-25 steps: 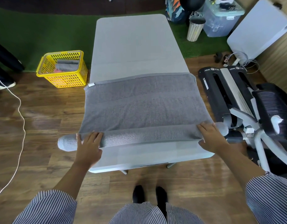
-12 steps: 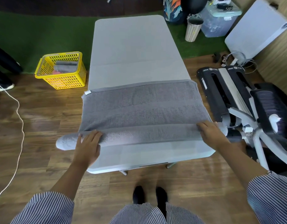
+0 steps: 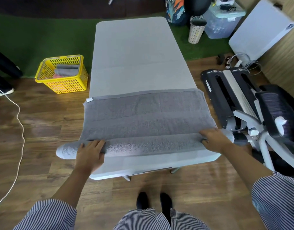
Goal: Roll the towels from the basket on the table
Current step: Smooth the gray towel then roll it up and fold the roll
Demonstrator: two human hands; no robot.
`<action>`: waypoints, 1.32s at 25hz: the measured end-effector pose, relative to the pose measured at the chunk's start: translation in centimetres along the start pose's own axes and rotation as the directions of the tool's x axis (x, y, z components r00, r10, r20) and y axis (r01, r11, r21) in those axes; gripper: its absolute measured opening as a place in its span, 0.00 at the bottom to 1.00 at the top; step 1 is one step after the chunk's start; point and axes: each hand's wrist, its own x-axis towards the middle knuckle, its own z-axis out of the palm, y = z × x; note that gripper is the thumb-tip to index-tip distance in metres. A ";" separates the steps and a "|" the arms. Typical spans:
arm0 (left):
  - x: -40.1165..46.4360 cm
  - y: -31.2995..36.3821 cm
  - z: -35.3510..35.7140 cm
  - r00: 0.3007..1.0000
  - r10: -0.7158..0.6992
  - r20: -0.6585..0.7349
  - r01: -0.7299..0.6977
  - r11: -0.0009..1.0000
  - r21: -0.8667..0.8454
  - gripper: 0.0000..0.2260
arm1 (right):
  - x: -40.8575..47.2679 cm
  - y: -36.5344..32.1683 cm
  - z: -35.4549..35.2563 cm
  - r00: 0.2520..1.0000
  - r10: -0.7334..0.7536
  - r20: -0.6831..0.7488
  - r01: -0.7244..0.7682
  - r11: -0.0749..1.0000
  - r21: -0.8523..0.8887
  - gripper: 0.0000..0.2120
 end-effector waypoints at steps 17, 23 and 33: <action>-0.6 0.6 0.2 0.990 -0.135 -0.039 0.132 0.989 -0.070 0.19 | 1.4 -0.1 -1.5 0.997 -0.021 -0.079 0.021 1.000 0.007 0.16; -0.6 0.9 1.2 0.995 -0.094 -0.034 0.091 0.992 -0.085 0.26 | 0.5 0.8 1.0 0.979 -0.090 -0.185 0.087 0.996 -0.028 0.25; 0.3 0.1 -0.2 0.998 -0.066 -0.023 0.064 0.995 -0.083 0.19 | 0.7 -0.4 -2.0 0.997 0.026 -0.073 -0.023 0.999 0.046 0.15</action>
